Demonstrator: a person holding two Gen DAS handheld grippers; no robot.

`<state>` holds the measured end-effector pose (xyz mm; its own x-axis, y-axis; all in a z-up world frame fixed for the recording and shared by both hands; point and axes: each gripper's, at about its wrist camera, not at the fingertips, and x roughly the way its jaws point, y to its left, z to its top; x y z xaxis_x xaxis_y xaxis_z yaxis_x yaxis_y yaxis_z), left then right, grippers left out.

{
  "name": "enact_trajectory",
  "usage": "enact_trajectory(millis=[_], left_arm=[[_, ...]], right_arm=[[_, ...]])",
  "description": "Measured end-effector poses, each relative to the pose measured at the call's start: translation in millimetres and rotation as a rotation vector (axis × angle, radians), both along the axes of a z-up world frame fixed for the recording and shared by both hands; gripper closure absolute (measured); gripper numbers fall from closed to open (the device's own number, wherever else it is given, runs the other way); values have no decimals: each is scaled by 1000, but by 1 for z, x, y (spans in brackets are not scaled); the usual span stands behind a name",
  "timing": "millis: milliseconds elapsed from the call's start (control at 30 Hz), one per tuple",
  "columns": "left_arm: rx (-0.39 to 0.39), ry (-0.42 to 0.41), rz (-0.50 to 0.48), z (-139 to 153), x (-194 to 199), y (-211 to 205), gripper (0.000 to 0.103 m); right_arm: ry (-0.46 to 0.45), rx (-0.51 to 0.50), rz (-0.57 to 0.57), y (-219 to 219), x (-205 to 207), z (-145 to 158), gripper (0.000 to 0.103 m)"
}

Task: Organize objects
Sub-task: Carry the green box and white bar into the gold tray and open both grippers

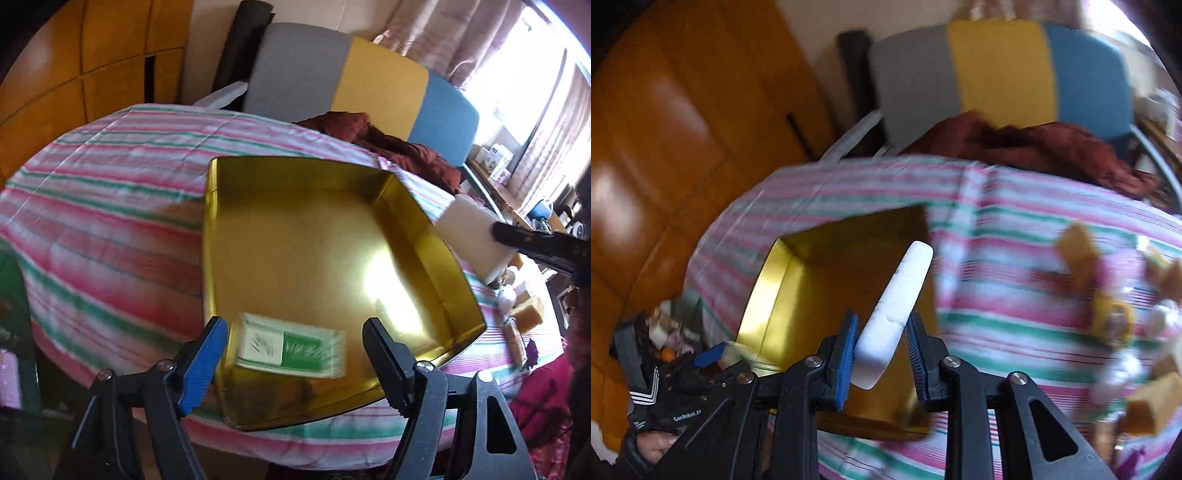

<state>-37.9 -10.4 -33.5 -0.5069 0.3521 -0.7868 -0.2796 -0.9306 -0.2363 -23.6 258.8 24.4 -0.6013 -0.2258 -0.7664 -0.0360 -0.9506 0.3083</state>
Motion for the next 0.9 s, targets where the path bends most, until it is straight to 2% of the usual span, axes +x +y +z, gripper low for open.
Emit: enact_trajectory(millis=[100, 167, 200, 300, 433, 567, 700, 900], left_arm=[[-13, 13, 23, 2, 5, -12, 11], [-10, 24, 57, 5, 6, -22, 8], [-4, 28, 79, 6, 7, -28, 8], [23, 56, 131, 15, 7, -38, 8], [38, 91, 148, 26, 5, -32, 8], [7, 115, 141, 31, 5, -15, 6], [-48, 138, 125, 35, 6, 4, 6], [-97, 165, 91, 38, 15, 24, 6]], right_arm=[[-59, -42, 123, -40, -11, -19, 74], [-63, -76, 174, -58, -9, -25, 71], [-62, -79, 180, -60, -8, -26, 67], [-72, -88, 184, -63, -5, -29, 66], [-67, -56, 152, -54, 4, -28, 60], [-38, 27, 103, -47, 15, -27, 50], [11, 152, 81, -50, 27, -28, 34], [48, 225, 74, -48, 41, -30, 33]])
